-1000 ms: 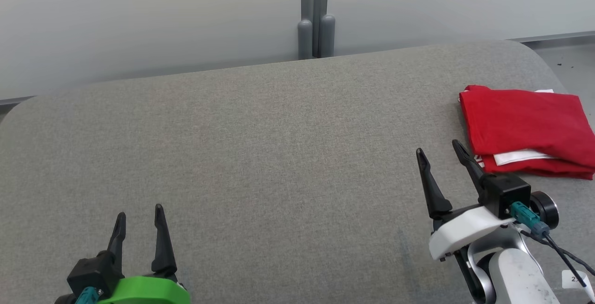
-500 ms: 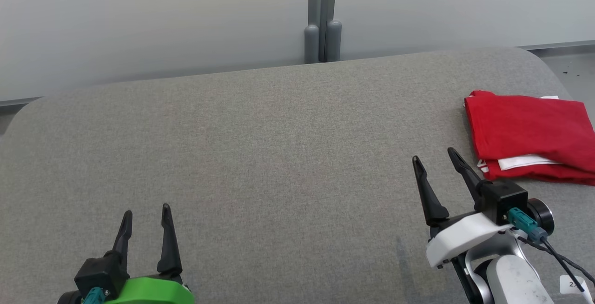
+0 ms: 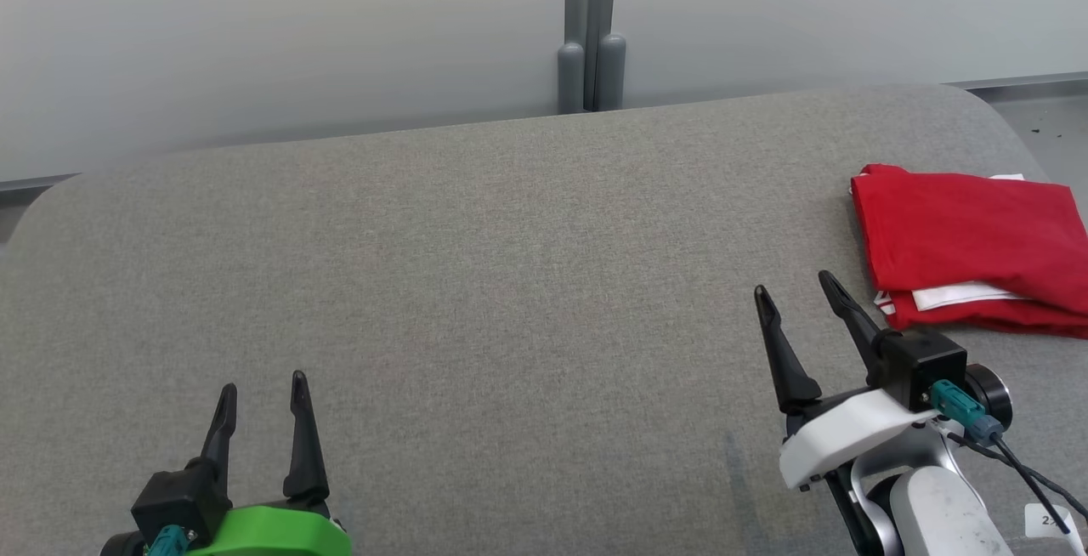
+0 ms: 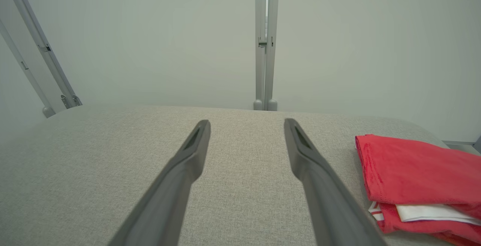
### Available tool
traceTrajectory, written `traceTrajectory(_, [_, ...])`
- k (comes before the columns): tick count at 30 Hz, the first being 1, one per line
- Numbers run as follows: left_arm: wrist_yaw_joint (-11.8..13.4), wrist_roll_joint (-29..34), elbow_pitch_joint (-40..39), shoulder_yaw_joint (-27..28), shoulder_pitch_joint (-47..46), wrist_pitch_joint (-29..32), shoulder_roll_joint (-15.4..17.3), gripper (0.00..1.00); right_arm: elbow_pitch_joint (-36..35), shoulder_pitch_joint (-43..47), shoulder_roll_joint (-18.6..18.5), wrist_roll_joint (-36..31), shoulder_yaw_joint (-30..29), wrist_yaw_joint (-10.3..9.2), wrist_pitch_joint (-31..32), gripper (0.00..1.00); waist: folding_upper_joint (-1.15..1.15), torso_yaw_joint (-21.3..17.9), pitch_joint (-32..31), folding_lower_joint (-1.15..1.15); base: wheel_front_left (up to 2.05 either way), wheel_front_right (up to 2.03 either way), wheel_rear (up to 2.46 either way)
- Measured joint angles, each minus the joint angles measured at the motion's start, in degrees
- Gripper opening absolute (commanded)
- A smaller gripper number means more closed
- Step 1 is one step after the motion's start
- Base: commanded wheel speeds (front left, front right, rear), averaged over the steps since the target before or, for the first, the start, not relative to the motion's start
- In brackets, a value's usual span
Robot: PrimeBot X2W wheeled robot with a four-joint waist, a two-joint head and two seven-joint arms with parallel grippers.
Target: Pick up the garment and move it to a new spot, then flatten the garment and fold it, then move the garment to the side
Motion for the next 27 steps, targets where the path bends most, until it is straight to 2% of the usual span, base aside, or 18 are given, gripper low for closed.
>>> traceTrajectory(3, [0.1,0.2,0.1,0.1,0.0,0.0,0.0,1.0,0.0,0.0,0.0,0.1,0.0,0.0,0.0,1.0,0.0,0.1,0.1,0.0,0.0,0.0,0.0])
traceTrajectory(4, [0.1,0.6,0.0,0.3,0.0,0.0,0.0,0.0,0.1,0.0,0.0,0.1,0.0,0.0,0.0,0.0,0.0,0.1,0.1,0.0,0.0,0.0,0.0])
traceTrajectory(8, [0.1,0.3,1.8,0.0,0.2,0.4,-0.5,0.0,2.0,1.2,0.2,0.4,0.0,0.0,0.1,0.0,0.0,0.1,0.2,0.0,0.0,0.0,0.0])
traceTrajectory(13, [-0.5,-3.9,1.9,0.7,0.2,1.5,-1.4,0.0,2.8,1.5,0.2,5.9,-0.9,0.0,1.3,0.0,0.1,0.1,0.1,0.0,0.0,0.0,0.0])
traceTrajectory(27, [-3.5,-15.6,3.5,3.9,-1.7,4.4,-3.1,0.0,4.9,0.6,0.2,20.8,-3.9,0.0,4.1,0.0,0.01,0.0,0.5,0.0,0.0,0.0,0.0])
